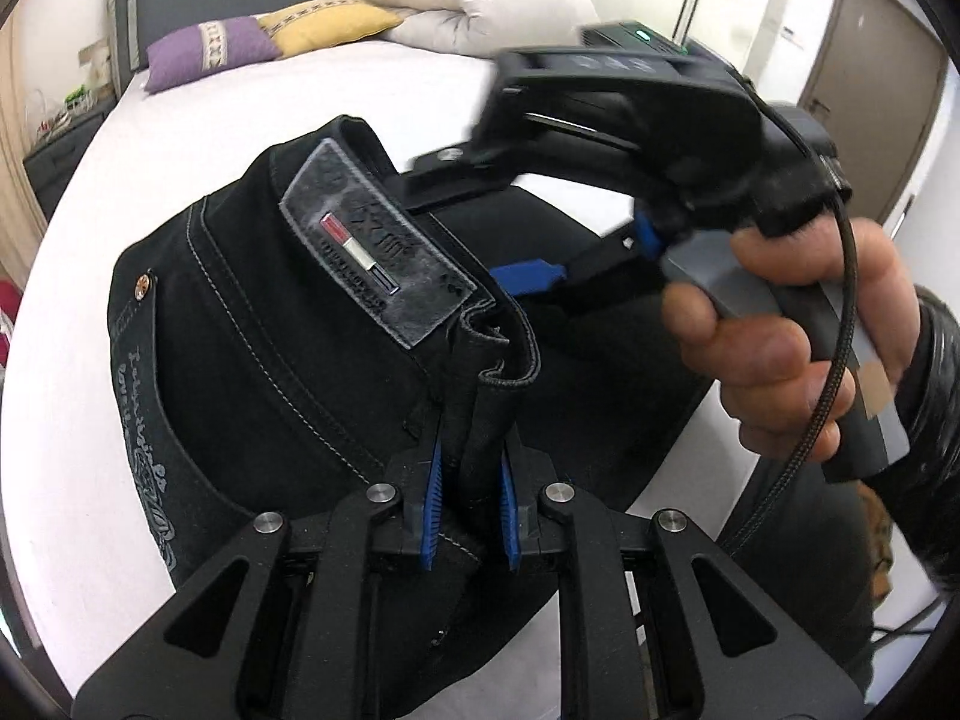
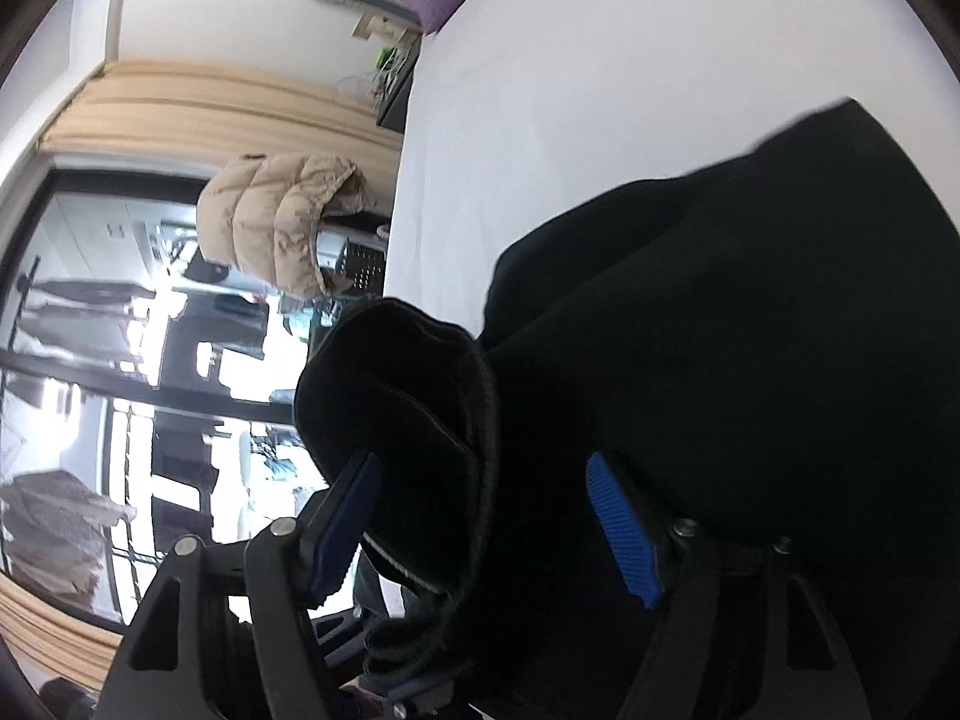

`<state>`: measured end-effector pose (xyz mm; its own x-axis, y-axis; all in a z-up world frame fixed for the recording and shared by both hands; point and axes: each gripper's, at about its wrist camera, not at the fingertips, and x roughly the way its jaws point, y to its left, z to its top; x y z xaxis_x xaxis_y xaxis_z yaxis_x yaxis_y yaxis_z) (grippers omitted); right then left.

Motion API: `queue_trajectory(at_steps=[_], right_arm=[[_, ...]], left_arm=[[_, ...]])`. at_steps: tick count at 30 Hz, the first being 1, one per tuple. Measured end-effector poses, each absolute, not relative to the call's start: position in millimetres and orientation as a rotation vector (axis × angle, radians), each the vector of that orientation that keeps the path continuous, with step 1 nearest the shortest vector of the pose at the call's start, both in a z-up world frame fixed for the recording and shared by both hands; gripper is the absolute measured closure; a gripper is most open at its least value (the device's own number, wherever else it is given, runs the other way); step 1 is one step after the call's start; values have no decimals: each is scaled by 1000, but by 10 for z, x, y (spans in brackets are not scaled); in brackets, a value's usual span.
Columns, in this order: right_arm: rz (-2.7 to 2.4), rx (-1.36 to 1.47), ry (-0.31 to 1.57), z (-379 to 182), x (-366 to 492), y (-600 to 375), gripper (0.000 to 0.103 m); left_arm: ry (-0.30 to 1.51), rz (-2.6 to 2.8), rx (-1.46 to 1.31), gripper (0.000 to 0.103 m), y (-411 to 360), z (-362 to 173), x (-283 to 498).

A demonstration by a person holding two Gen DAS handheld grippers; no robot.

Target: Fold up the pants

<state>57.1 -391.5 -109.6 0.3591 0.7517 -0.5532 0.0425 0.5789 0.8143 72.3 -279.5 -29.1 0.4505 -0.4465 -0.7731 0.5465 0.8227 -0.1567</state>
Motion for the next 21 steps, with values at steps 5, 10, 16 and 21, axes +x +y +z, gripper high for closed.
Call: queue_trajectory(at_steps=[5,10,16,21], right_arm=[[533,873,1061,-925,526,-3987,30],[523,848,1086,-929,474,-4006,23],[594,863,1099,-978,470,-3818,23],[634,818,1091,-884,523,-3687,28]], left_arm=[[921,-624,143,89,-2838,-355,444],[921,-626,143,88,-2883,-369,466],[919,-631,153,88,-2967,-338,425],[922,-627,159,88,-2916,-350,474]])
